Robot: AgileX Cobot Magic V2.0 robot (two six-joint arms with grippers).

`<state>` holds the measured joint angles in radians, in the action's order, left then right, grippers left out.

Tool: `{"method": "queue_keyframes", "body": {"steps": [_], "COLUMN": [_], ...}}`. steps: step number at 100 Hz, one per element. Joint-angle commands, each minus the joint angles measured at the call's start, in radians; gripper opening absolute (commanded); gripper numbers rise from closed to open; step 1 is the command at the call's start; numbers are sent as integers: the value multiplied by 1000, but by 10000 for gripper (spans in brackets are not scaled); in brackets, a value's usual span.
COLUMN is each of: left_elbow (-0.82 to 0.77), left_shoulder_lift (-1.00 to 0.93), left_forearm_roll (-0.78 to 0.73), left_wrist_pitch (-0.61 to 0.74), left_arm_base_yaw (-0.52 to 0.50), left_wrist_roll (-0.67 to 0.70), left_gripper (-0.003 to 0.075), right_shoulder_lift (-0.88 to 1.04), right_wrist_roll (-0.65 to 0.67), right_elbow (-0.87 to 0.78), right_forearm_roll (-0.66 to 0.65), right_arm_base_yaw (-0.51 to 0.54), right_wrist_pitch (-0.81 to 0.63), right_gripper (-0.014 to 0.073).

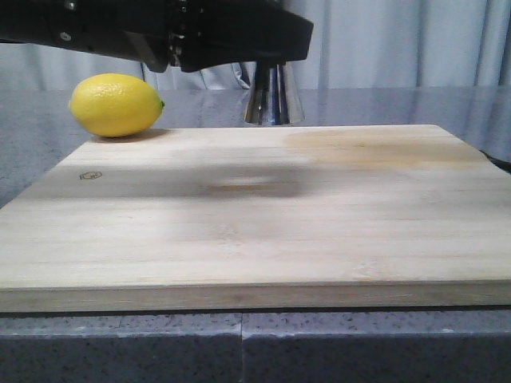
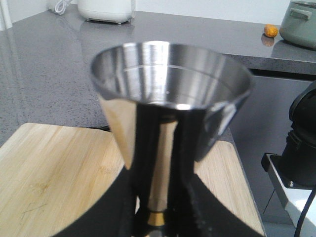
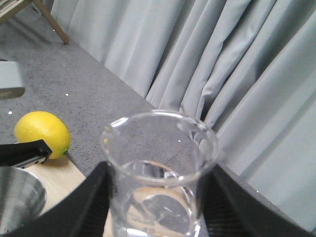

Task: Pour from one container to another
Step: 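Carry the beaker over the jigger's upper cup with the right gripper, then tilt the beaker with the right gripper to start pouring into the jigger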

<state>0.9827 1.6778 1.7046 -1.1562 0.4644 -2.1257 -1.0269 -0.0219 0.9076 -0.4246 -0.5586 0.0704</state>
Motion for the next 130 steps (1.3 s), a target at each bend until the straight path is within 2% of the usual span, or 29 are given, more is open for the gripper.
{"method": "queue_keyframes", "body": {"steps": [1,57,130], "left_elbow": [25,25,25], "left_shoulder_lift": [-50,-50,-50], "left_forearm_roll": [65,46,43], "left_wrist_pitch": [-112,-112,-112], "left_arm_base_yaw": [9,24,25], "left_wrist_roll": [13,22,22], "left_gripper": [-19,-19,-19], "right_shoulder_lift": [20,-19,-30], "right_wrist_roll": [-2,-2,-2], "right_elbow": [52,63,63], "right_forearm_roll": [-25,-162,-283], "right_arm_base_yaw": [-15,-126,-127], "right_wrist_pitch": [-50,15,32], "right_gripper": [195,195,195]}}
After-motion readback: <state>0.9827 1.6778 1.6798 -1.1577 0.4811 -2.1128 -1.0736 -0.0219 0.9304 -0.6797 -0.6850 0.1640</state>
